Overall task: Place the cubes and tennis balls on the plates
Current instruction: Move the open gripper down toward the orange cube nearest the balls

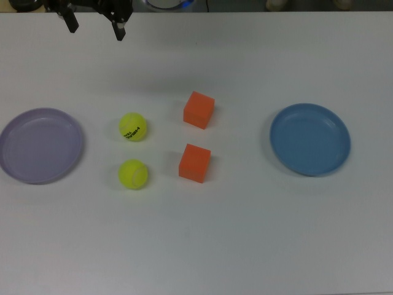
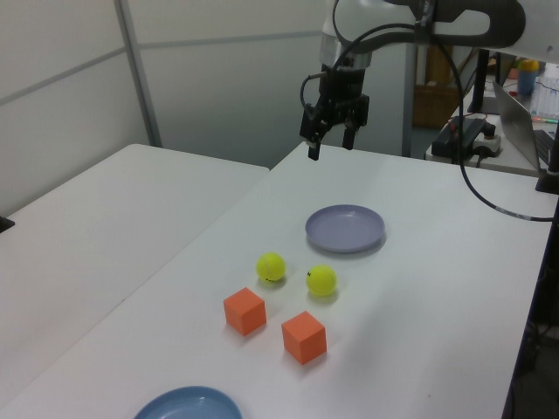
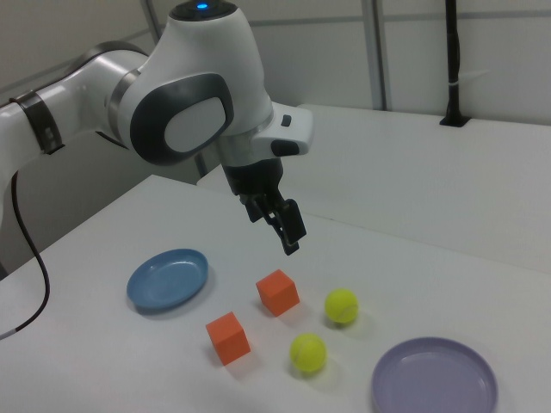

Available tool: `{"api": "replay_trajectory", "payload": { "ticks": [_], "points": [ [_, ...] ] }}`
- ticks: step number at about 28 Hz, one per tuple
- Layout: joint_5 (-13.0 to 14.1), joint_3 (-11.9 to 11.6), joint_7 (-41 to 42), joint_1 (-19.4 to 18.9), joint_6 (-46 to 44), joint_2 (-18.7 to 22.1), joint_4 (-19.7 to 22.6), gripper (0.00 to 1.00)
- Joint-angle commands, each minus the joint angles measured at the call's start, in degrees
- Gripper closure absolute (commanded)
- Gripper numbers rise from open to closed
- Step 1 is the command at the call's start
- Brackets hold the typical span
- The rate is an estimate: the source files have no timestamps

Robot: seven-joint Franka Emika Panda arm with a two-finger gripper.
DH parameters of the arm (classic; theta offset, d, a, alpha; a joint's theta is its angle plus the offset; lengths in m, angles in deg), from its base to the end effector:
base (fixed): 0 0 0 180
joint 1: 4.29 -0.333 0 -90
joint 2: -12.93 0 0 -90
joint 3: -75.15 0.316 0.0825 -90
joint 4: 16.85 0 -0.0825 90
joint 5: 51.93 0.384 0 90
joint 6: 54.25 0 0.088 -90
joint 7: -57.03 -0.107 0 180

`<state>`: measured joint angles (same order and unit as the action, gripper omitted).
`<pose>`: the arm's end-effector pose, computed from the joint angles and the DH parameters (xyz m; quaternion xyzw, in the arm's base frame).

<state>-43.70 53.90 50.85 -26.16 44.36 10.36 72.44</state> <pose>0.5819 0.0244 0.6215 -0.9947 0.0541 -0.0564 0.0668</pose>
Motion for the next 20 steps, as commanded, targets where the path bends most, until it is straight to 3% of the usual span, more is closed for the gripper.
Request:
{"api": "replay_trajectory", "payload": {
  "ticks": [1,11,20],
  "points": [
    [-0.24,3.21,-2.07,0.69,0.86,-0.4,0.53,0.0],
    [1.79,6.75,-2.61,0.33,7.02,-4.72,0.8,0.0],
    [2.84,10.79,-9.11,0.25,17.83,-12.27,0.89,0.0]
  ]
}}
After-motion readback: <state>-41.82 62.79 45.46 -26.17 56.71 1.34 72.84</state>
